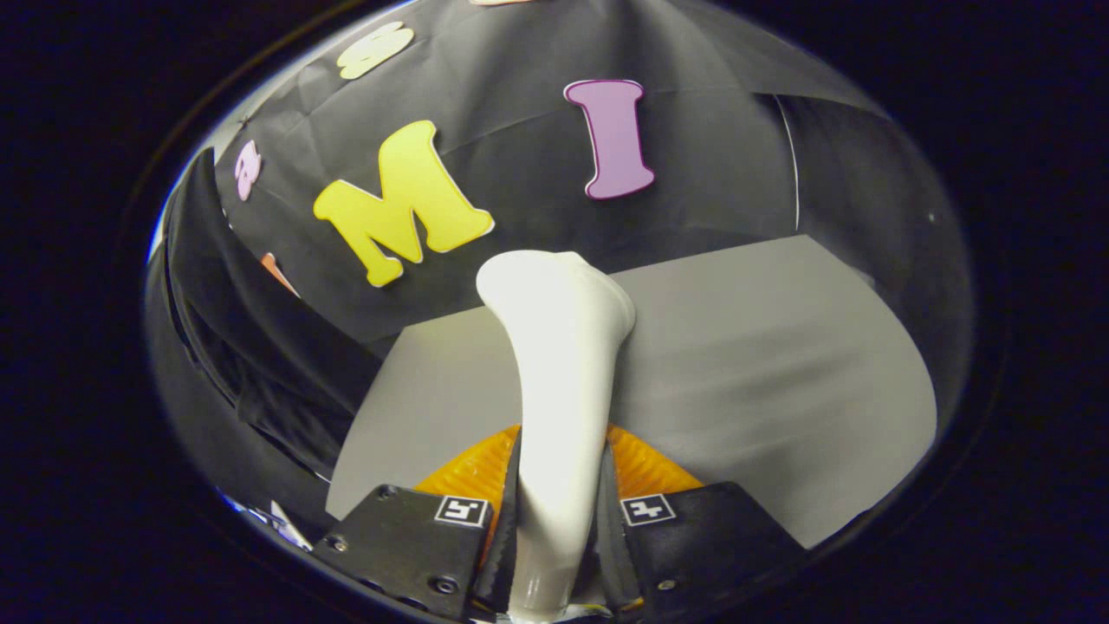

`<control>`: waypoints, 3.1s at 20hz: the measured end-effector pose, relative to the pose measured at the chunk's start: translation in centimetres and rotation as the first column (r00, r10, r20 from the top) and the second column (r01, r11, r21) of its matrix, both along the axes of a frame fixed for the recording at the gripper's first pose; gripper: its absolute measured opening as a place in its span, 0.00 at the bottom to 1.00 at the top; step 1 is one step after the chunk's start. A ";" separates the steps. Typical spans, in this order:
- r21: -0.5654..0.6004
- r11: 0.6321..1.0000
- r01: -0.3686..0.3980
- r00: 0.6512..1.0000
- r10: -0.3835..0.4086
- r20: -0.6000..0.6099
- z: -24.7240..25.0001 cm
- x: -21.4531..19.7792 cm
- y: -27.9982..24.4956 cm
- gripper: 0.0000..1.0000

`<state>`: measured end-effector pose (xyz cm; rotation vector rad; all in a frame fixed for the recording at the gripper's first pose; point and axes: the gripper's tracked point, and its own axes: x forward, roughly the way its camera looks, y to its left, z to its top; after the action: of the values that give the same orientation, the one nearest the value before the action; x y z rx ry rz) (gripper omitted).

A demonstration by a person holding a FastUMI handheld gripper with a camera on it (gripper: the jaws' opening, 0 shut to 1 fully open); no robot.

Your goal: Iron the clothes twice with a garment steamer, once on the left side and once on the right side.

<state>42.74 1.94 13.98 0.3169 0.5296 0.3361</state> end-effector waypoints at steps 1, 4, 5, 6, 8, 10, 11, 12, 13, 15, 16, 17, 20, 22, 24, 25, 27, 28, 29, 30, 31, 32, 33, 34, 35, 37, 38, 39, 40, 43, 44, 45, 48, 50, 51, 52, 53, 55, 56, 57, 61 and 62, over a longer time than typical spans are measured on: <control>0.002 1.000 -0.004 1.000 0.004 0.013 0.2 -0.1 0.1 0.41; -0.047 0.999 0.006 0.998 -0.003 0.066 1.5 -2.0 0.1 0.39; -0.053 0.999 0.011 0.996 -0.006 0.084 2.0 -2.8 0.2 0.39; -0.051 0.999 0.010 0.995 -0.005 0.099 2.8 -3.8 0.7 0.38; -0.053 0.998 0.023 0.990 -0.015 0.137 4.4 -5.5 1.6 0.38; -0.057 0.997 0.044 0.982 -0.033 0.187 6.3 -7.5 2.5 0.38; -0.057 0.997 0.049 0.977 -0.036 0.212 7.5 -8.4 3.2 0.38; -0.052 0.997 0.053 0.971 -0.039 0.237 8.7 -9.7 3.8 0.38; -0.045 0.997 0.056 0.964 -0.043 0.262 9.9 -10.8 4.7 0.38; -0.042 0.997 0.063 0.949 -0.047 0.312 12.2 -12.9 6.0 0.38; -0.051 0.996 0.075 0.939 -0.054 0.341 13.5 -14.0 6.7 0.38; -0.066 0.994 0.087 0.927 -0.056 0.371 14.8 -15.1 7.4 0.38; -0.104 0.986 0.126 0.883 -0.064 0.466 18.5 -18.7 9.9 0.38; -0.131 0.980 0.151 0.850 -0.061 0.524 20.8 -20.3 12.0 0.38; -0.151 0.975 0.164 0.826 -0.052 0.561 22.5 -21.9 14.2 0.38; -0.157 0.973 0.172 0.815 -0.051 0.577 23.2 -22.3 15.4 0.38; -0.173 0.968 0.180 0.797 -0.040 0.602 24.5 -23.2 18.2 0.38; -0.175 0.967 0.183 0.791 -0.040 0.610 25.1 -23.5 19.7 0.38; -0.183 0.965 0.187 0.784 -0.035 0.620 25.8 -23.7 21.1 0.38; -0.188 0.963 0.193 0.774 -0.032 0.632 26.5 -23.2 22.5 0.38; -0.192 0.960 0.205 0.764 -0.035 0.644 27.2 -22.7 23.7 0.38; -0.201 0.955 0.220 0.753 -0.035 0.657 27.9 -22.4 24.8 0.38; -0.213 0.950 0.230 0.742 -0.030 0.669 28.4 -22.0 25.9 0.38; -0.224 0.944 0.241 0.734 -0.027 0.678 28.8 -21.8 27.0 0.38; -0.231 0.940 0.250 0.727 -0.025 0.686 29.2 -21.7 28.0 0.38; -0.246 0.934 0.260 0.724 -0.020 0.690 29.2 -21.5 29.7 0.38; -0.255 0.928 0.271 0.719 -0.019 0.694 29.1 -21.2 30.4 0.38; -0.267 0.920 0.285 0.717 -0.020 0.697 29.2 -20.8 30.7 0.38; -0.276 0.916 0.292 0.719 -0.020 0.695 29.1 -20.5 31.0 0.38; -0.294 0.908 0.299 0.732 -0.021 0.681 28.1 -19.4 31.2 0.38; -0.301 0.905 0.302 0.738 -0.022 0.675 27.6 -19.1 31.2 0.38; -0.304 0.904 0.300 0.742 -0.022 0.670 27.3 -18.9 31.3 0.38; -0.323 0.895 0.307 0.751 -0.019 0.660 26.3 -18.7 31.2 0.38; -0.334 0.892 0.304 0.761 -0.016 0.649 25.3 -18.7 31.0 0.38; -0.337 0.892 0.302 0.765 -0.016 0.644 24.8 -18.9 30.9 0.38; -0.343 0.891 0.298 0.770 -0.011 0.638 24.3 -19.0 31.0 0.38; -0.352 0.889 0.294 0.774 -0.006 0.633 23.8 -19.0 31.1 0.38; -0.369 0.885 0.285 0.784 0.006 0.621 22.6 -19.1 31.3 0.38; -0.375 0.884 0.279 0.788 0.012 0.616 22.0 -19.1 31.3 0.38; -0.380 0.883 0.276 0.791 0.016 0.611 21.5 -19.0 31.4 0.38; -0.397 0.881 0.256 0.814 0.025 0.581 19.0 -19.2 31.5 0.38; -0.401 0.881 0.252 0.820 0.026 0.572 18.3 -19.2 31.4 0.38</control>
<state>23.54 33.37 32.23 -0.2229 -0.0133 0.1585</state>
